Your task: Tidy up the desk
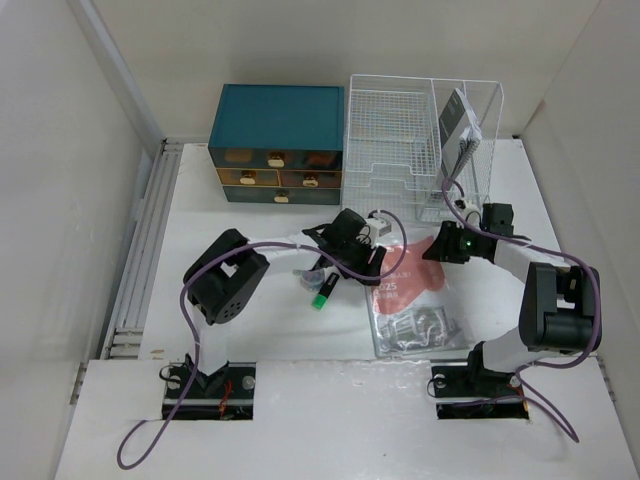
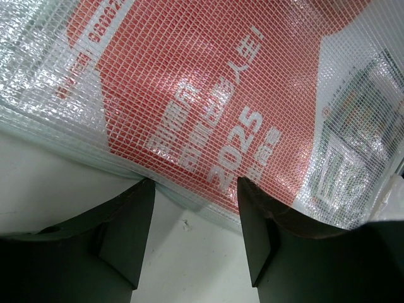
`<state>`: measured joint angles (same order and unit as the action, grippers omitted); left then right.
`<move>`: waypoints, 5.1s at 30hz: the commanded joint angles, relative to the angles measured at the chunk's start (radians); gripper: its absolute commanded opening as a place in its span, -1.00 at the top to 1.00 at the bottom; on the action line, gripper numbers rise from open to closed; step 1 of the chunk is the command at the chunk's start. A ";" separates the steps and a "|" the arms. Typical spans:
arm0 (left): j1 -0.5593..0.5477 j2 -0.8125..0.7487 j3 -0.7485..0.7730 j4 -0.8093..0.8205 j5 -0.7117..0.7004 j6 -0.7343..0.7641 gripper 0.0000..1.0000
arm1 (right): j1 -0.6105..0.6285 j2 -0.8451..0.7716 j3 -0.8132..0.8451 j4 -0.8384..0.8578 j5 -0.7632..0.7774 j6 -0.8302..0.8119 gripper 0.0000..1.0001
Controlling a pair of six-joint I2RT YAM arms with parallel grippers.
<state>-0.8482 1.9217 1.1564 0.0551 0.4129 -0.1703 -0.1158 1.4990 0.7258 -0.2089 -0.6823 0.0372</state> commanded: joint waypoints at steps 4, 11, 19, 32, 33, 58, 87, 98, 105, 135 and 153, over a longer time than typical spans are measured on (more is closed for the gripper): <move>-0.028 0.037 0.026 0.069 0.084 0.008 -0.04 | 0.050 -0.002 0.012 -0.052 -0.023 0.013 0.20; -0.028 0.028 0.026 0.069 0.093 0.008 -0.04 | 0.050 0.017 0.021 -0.061 -0.003 0.013 0.85; -0.028 -0.081 0.000 0.060 0.066 0.018 -0.30 | 0.050 -0.025 0.098 -0.150 0.009 -0.037 1.00; 0.007 -0.549 -0.044 0.118 0.075 -0.009 -0.42 | 0.031 -0.296 0.236 -0.342 -0.258 -0.262 1.00; 0.017 -0.576 -0.044 0.118 0.075 -0.009 -0.42 | 0.031 -0.321 0.236 -0.342 -0.290 -0.263 1.00; 0.152 -1.037 -0.244 0.140 -0.273 0.078 -0.47 | 0.031 -0.490 0.917 0.183 0.614 0.118 1.00; 0.152 -0.991 -0.244 0.121 -0.238 0.078 -0.49 | 0.111 -0.272 0.497 0.934 1.052 -0.295 1.00; 0.152 -0.991 -0.235 0.121 -0.209 0.078 -0.49 | 0.214 -0.117 0.432 1.173 1.104 -0.417 1.00; 0.152 -0.971 -0.235 0.112 -0.209 0.078 -0.49 | 0.225 0.006 0.432 1.315 1.104 -0.433 1.00; 0.152 -0.915 -0.225 0.103 -0.209 0.078 -0.49 | -0.038 0.270 0.368 1.539 0.664 0.086 1.00; 0.152 -0.906 -0.225 0.094 -0.200 0.087 -0.51 | -0.038 0.330 0.255 1.596 0.627 0.119 1.00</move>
<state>-0.6983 1.0241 0.9127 0.1287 0.1989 -0.0933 -0.1585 1.8278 1.0008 1.2682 -0.0166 0.1223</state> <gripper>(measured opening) 0.753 0.036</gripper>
